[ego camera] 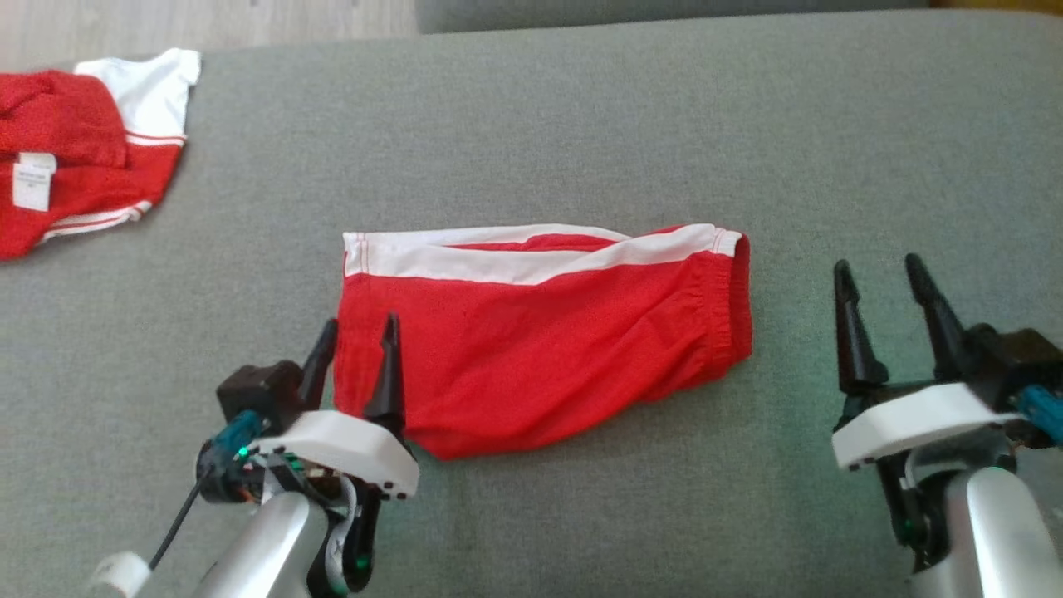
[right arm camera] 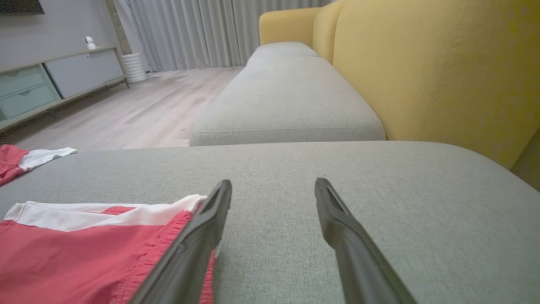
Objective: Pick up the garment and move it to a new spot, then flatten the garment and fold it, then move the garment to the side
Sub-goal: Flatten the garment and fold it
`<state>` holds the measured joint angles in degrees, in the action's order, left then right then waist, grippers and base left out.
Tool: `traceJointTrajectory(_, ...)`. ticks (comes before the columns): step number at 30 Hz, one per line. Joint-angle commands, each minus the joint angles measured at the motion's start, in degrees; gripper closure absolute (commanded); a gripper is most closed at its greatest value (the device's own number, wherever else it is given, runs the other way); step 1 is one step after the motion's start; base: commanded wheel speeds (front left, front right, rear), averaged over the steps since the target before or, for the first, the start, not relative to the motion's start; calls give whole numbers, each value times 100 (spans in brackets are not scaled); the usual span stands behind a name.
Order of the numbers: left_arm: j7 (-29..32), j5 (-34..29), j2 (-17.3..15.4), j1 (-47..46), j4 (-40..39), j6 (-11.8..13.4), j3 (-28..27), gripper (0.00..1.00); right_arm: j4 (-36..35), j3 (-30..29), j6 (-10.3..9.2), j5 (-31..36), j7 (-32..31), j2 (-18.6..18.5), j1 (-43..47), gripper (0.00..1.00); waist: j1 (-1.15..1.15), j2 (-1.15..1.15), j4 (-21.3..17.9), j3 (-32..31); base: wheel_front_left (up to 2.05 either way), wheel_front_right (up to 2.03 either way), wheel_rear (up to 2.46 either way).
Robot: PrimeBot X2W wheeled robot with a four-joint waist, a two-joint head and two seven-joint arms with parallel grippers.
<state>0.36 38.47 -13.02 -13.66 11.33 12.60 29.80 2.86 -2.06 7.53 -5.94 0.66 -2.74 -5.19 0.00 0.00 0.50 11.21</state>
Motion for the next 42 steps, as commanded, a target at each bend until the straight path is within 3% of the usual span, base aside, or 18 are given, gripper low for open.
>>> traceJointTrajectory(1, -277, -130, -124, -167, -169, 5, -273, 0, -134, 223, -4, 73, -218, -14, -56, 0, 0, 0, 49, -126, 0, 0, 0)
traceJointTrajectory(13, -835, -160, -233, 569, -653, 204, -394, 0, 274, 657, -4, -104, -1774, -14, -645, 0, 0, 0, 351, -416, 0, 0, 0)
traceJointTrajectory(23, -944, -219, -283, 898, -978, 355, -360, 0, 1020, 379, -4, 95, -2548, -14, -1029, 0, 0, 0, 742, -459, 0, 0, 0)
traceJointTrajectory(33, -931, -271, -292, 952, -1167, 476, -316, 0, 1767, 304, -4, -343, -3136, -14, -1217, 0, 0, 0, 1008, -336, 0, 0, 0)
traceJointTrajectory(34, -930, -275, -281, 940, -1167, 478, -303, 0, 1850, 322, -4, -382, -3190, -14, -1273, 3, 0, 0, 1016, -319, 0, 0, 0)
traceJointTrajectory(35, -930, -279, -272, 926, -1163, 481, -293, 0, 1937, 342, -4, -439, -3248, -14, -1329, 13, 0, 0, 1022, -300, 0, 0, 0)
traceJointTrajectory(37, -934, -296, -258, 893, -1149, 478, -265, 0, 2089, 389, -4, -559, -3341, -14, -1435, 54, 0, 0, 1021, -267, 0, 0, 0)
traceJointTrajectory(40, -926, -316, -237, 843, -1130, 465, -216, 0, 2277, 404, -4, -678, -3425, -14, -1571, 96, 0, 0, 993, -235, 0, 0, 0)
traceJointTrajectory(42, -921, -336, -232, 815, -1126, 472, -194, 0, 2355, 376, -4, -713, -3448, -30, -1654, 100, 0, 0, 956, -230, 0, 0, 0)
